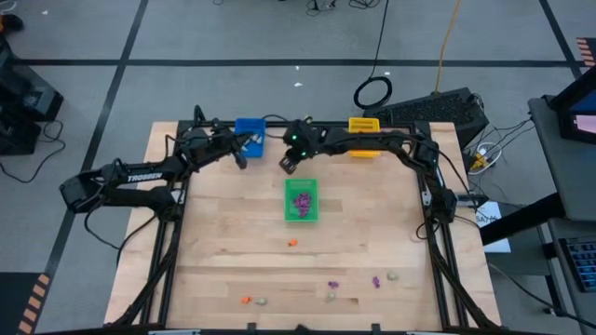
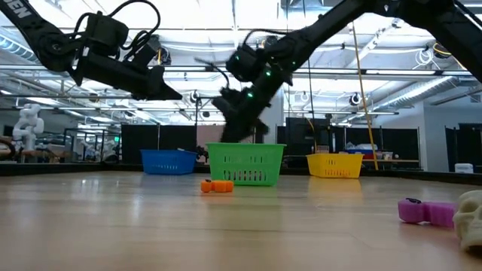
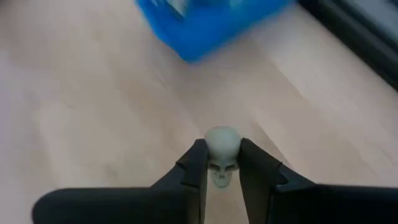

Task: Sort Halloween decoration
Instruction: Put the white skull toy into the blue bin

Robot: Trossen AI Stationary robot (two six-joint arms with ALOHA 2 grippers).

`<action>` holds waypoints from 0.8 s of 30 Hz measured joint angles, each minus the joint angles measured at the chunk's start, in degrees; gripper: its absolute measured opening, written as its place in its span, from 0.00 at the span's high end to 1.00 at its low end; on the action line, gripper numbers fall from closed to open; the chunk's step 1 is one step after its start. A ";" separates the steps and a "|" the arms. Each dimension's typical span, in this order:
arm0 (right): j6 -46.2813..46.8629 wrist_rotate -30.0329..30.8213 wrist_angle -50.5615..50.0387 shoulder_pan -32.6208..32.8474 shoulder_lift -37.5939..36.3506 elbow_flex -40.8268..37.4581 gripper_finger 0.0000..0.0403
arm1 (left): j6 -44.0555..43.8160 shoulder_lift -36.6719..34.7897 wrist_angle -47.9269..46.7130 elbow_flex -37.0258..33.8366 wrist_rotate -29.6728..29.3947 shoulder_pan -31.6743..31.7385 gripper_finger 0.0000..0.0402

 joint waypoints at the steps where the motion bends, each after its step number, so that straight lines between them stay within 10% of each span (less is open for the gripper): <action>1: 0.05 0.45 3.19 0.96 0.24 0.00 0.88 | -0.56 -0.24 0.16 0.02 -0.02 0.23 1.00; 9: 0.19 10.66 25.50 4.39 5.04 0.79 0.88 | -2.24 -3.35 0.21 0.04 -0.20 0.54 1.00; 24: 0.19 7.66 15.49 2.25 20.68 23.78 0.87 | -2.20 -3.97 -0.21 0.10 -0.20 0.54 1.00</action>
